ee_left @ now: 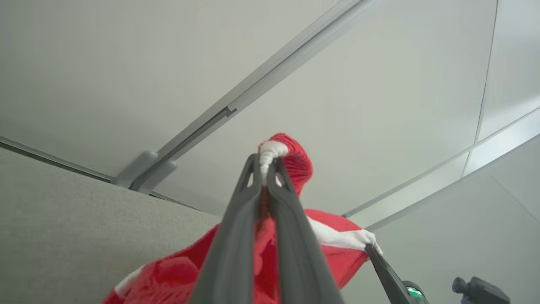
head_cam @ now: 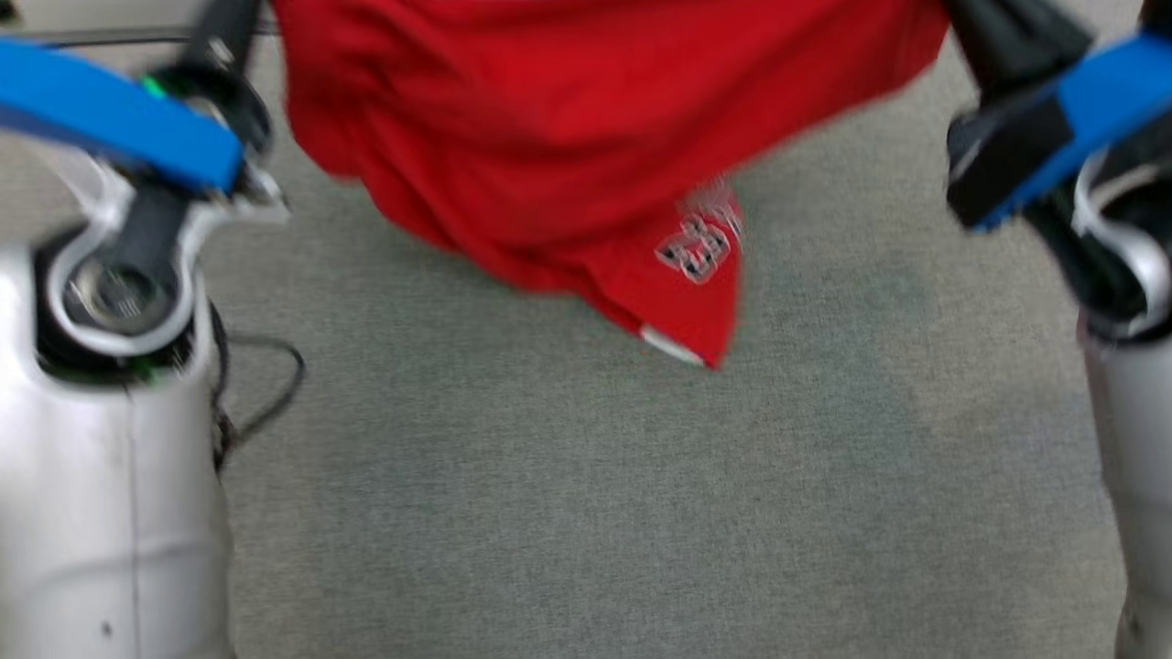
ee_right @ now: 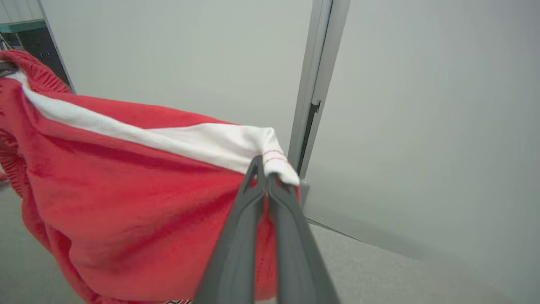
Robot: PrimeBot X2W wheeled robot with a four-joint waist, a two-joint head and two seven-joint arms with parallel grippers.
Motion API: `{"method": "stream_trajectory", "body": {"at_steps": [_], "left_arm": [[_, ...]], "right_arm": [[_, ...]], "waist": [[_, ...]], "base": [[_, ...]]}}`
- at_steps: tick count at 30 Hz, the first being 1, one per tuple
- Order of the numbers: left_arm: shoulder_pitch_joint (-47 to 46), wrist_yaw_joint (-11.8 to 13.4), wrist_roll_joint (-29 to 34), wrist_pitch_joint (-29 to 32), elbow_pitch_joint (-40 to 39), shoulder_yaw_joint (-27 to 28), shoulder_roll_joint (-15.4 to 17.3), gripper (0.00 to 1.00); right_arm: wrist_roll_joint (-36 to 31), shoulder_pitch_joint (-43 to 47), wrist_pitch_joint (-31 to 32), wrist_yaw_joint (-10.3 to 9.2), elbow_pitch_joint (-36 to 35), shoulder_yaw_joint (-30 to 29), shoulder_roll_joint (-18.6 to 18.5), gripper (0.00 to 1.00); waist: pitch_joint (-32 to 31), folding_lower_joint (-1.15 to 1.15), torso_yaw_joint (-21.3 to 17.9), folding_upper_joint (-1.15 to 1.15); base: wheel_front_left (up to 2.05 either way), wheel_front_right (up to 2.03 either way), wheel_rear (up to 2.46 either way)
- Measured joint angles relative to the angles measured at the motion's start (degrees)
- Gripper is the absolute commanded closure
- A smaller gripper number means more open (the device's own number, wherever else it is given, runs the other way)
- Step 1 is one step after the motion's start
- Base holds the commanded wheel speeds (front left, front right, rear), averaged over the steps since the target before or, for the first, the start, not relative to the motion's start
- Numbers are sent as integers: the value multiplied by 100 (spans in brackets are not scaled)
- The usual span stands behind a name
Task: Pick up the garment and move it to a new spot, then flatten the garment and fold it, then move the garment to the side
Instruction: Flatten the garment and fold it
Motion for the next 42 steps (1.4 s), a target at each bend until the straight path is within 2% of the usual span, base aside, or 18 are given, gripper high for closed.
{"method": "stream_trajectory", "body": {"at_steps": [3, 6, 9, 13, 15, 19, 24, 27, 31, 37, 39, 42], "left_arm": [[-810, -88, 229, -319, 534, 104, 132, 100], [-1454, -319, 366, -716, 998, 189, 172, 100], [-2003, -680, 385, -1188, 1300, 254, 94, 100], [-2336, -995, 354, -1866, 1526, 330, 25, 100], [-2271, -1063, 367, -2124, 1600, 227, 23, 100], [-1539, -1089, 343, -2674, 1510, -288, 131, 100], [-137, -1090, 43, -3410, 1483, -1133, 511, 100], [662, -1090, -231, -3782, 1470, -1517, 680, 100], [1686, -1096, -446, -4023, 1193, -1715, 832, 100], [3126, -1098, -253, -4072, 533, -1864, 903, 100], [3723, -1099, -82, -4072, 392, -2071, 998, 100], [4156, -1115, -60, -4051, 274, -2352, 1234, 100]], "right_arm": [[-48, -896, -457, 1, 619, 169, -16, 100], [-144, -1656, -1136, 2, 1166, 391, -10, 100], [-259, -2315, -1967, 1, 1573, 485, -31, 100], [-375, -2776, -2765, 2, 1994, 631, -49, 100], [-383, -2726, -2880, 1, 2213, 880, -89, 100], [-168, -2123, -2824, 1, 2514, 1622, -298, 100], [355, -1065, -2774, 1, 2681, 2552, -723, 100], [693, -578, -2761, 1, 2607, 3049, -1042, 100], [1206, -51, -2639, 1, 2275, 3605, -1461, 100], [1897, 777, -2063, 1, 1590, 3790, -2181, 100], [2312, 1345, -1443, 2, 1163, 3606, -2532, 100], [2648, 1995, -700, 3, 641, 3198, -2799, 100]], "waist": [[261, 1, -122, 0], [406, 1, -286, 0], [469, 1, -407, 0], [479, 0, -451, 0], [478, 0, -462, 0], [522, 0, -458, 0], [460, 0, -421, 0], [352, -1, -382, 0], [156, -1, -303, 0], [-226, -2, -111, 0], [-433, -2, 22, 0], [-627, -2, 143, 0]], "base": [[0, 0, 0], [0, 0, 0], [0, 0, 0], [0, 0, 0], [0, 0, 0], [0, 0, 0], [0, 0, 0], [0, 0, 0], [0, 0, 0], [0, 0, 0], [0, 0, 0], [0, 0, 0]]}}
